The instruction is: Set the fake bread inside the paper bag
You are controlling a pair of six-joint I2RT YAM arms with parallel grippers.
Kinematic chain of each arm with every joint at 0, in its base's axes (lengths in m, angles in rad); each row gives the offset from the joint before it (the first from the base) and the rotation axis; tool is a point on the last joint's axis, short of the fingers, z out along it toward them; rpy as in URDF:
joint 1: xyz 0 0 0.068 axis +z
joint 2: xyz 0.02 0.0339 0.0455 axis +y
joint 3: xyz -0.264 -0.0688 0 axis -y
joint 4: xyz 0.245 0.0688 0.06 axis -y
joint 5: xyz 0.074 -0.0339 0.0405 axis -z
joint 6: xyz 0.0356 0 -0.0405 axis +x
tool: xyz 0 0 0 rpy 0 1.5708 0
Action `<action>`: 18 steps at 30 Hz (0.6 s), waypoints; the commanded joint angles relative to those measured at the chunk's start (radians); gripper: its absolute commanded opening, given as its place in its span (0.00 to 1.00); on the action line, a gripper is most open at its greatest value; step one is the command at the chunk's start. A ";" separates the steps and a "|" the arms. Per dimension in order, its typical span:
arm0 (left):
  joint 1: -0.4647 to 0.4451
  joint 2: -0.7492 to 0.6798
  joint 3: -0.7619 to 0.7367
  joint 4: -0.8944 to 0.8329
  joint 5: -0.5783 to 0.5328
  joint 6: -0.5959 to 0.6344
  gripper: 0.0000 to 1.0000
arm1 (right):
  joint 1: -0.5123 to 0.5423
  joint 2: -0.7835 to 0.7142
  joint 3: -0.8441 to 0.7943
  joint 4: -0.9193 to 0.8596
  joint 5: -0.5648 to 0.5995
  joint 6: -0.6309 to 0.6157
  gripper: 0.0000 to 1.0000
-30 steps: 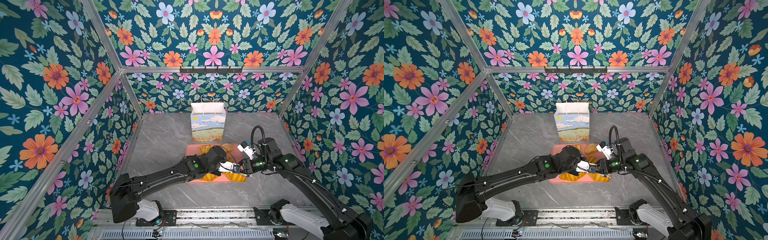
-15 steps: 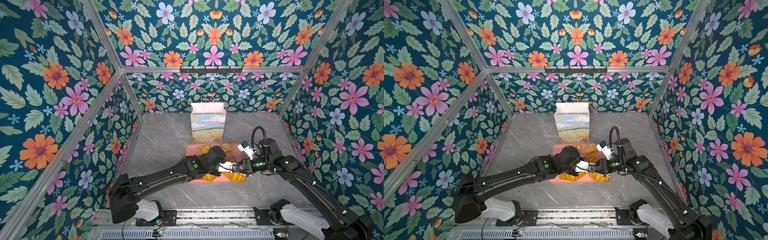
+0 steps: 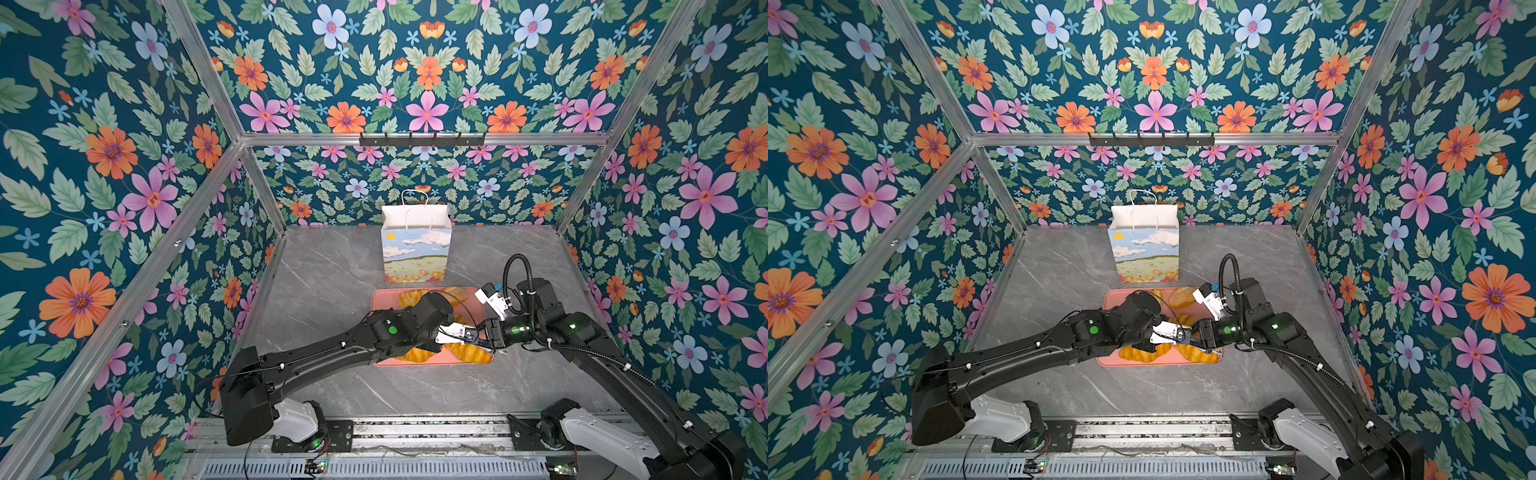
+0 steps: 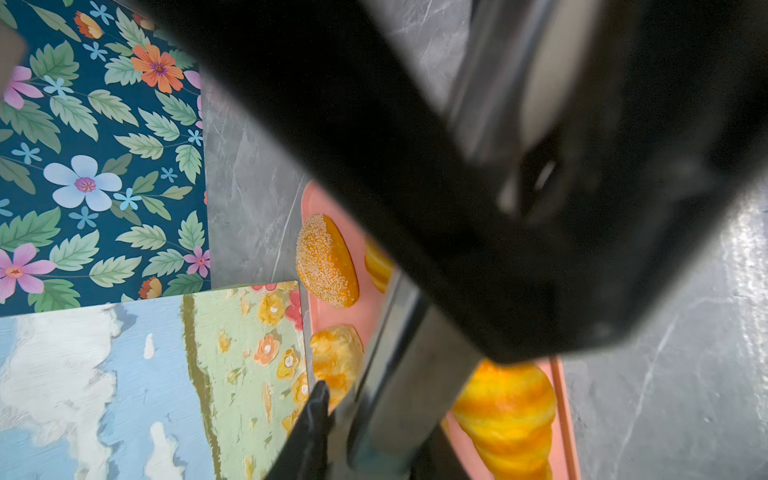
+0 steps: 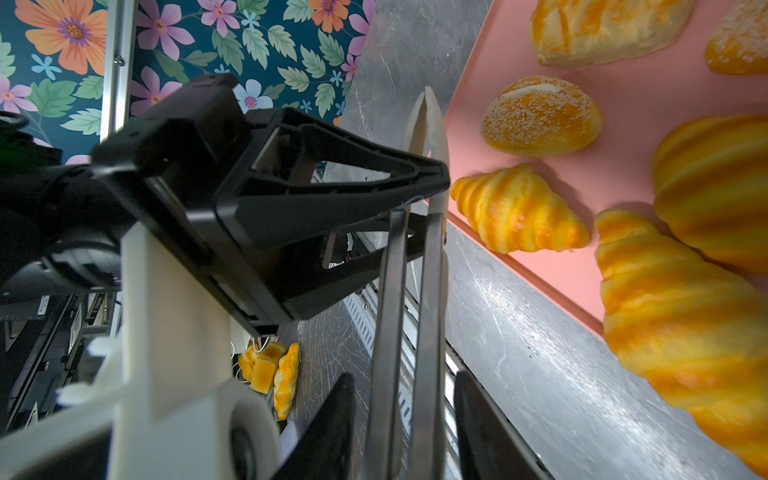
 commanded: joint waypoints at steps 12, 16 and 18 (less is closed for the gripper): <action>0.006 -0.021 -0.004 0.134 -0.088 -0.117 0.15 | 0.005 -0.015 -0.010 -0.034 -0.073 -0.016 0.24; 0.007 -0.036 -0.016 0.158 -0.084 -0.117 0.17 | 0.004 -0.016 -0.011 -0.034 -0.076 -0.017 0.23; 0.007 -0.037 -0.016 0.164 -0.089 -0.117 0.22 | 0.005 -0.016 -0.010 -0.037 -0.072 -0.021 0.23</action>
